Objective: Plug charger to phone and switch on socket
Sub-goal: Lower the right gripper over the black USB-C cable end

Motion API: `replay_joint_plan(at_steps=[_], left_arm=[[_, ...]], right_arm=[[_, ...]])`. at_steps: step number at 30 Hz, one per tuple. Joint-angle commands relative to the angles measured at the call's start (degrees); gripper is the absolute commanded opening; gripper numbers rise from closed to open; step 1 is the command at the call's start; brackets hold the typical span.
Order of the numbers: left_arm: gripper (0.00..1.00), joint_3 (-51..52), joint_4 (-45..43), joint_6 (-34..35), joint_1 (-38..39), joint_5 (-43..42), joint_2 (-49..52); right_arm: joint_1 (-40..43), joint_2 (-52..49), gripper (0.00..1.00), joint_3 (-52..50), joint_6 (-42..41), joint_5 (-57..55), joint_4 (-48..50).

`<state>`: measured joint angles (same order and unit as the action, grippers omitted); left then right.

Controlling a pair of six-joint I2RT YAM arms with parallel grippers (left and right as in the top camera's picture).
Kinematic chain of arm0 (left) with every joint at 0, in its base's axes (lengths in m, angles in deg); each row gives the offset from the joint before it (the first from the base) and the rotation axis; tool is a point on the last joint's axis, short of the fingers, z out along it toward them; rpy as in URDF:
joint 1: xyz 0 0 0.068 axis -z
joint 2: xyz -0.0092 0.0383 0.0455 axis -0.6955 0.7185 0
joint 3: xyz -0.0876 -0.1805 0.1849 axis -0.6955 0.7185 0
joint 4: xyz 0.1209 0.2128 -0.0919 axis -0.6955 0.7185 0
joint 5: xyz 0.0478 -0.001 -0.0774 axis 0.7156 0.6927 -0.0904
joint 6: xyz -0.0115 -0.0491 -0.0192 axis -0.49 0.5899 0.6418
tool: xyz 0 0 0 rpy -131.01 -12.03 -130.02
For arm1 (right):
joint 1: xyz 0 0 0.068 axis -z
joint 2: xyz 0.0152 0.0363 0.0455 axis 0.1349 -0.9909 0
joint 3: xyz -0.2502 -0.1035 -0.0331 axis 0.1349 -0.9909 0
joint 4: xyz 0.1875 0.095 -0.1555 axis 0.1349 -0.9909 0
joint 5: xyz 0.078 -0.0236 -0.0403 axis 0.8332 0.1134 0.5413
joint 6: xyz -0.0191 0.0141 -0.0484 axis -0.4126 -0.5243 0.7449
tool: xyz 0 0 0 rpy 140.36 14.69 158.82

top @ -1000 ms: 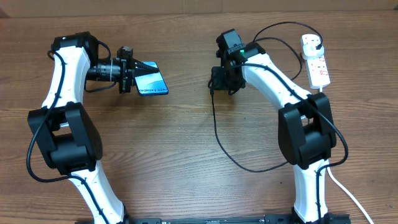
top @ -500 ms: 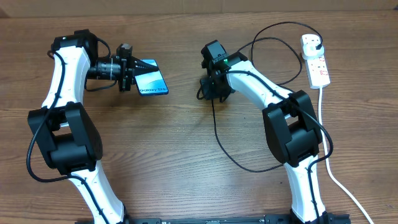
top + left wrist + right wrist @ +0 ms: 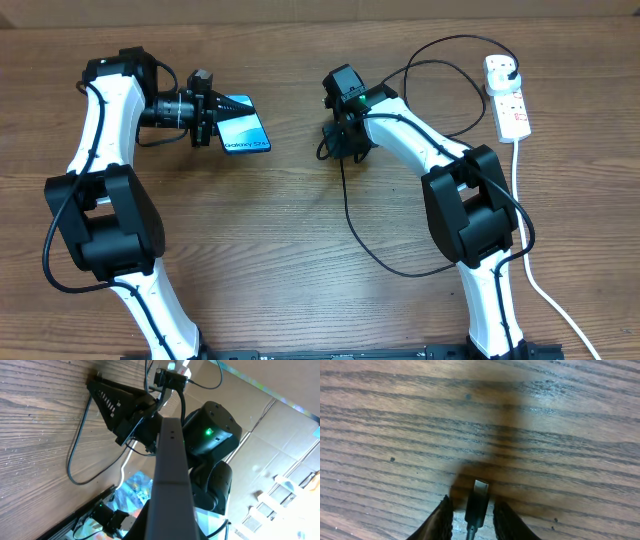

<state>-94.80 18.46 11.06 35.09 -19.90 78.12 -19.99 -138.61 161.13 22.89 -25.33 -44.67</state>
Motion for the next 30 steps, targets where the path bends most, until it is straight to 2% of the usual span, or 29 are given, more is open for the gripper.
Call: replay_joint_plan(at_steps=[1,4,7,8,17,26,30], left_arm=[[0.04,0.09,0.02,0.98,0.76,-1.60,-0.22],[0.04,0.09,0.02,0.96,0.76,-1.60,-0.20],[0.04,0.09,0.04,0.96,0.76,-1.60,-0.22],[0.04,0.09,0.04,0.96,0.76,-1.60,-0.20],[0.04,0.09,0.04,0.96,0.76,-1.60,-0.20],[0.04,0.09,0.02,0.96,0.76,-1.57,-0.20],[0.04,0.09,0.04,0.96,0.76,-1.14,-0.20]], right_arm=[[0.11,-1.51,0.24,0.22,0.11,0.37,0.37],[0.11,-1.55,0.18,-0.13,0.09,1.46,0.42],[0.11,-1.55,0.05,-0.68,0.09,1.81,0.59],[0.24,-1.55,0.04,-0.83,0.00,1.90,0.50],[2.75,-1.11,0.04,0.17,-1.57,6.32,-1.44],[0.63,-0.09,0.04,2.08,-1.66,-10.47,-7.19],[-0.20,-0.28,0.04,1.55,-1.68,-10.75,-7.32]])
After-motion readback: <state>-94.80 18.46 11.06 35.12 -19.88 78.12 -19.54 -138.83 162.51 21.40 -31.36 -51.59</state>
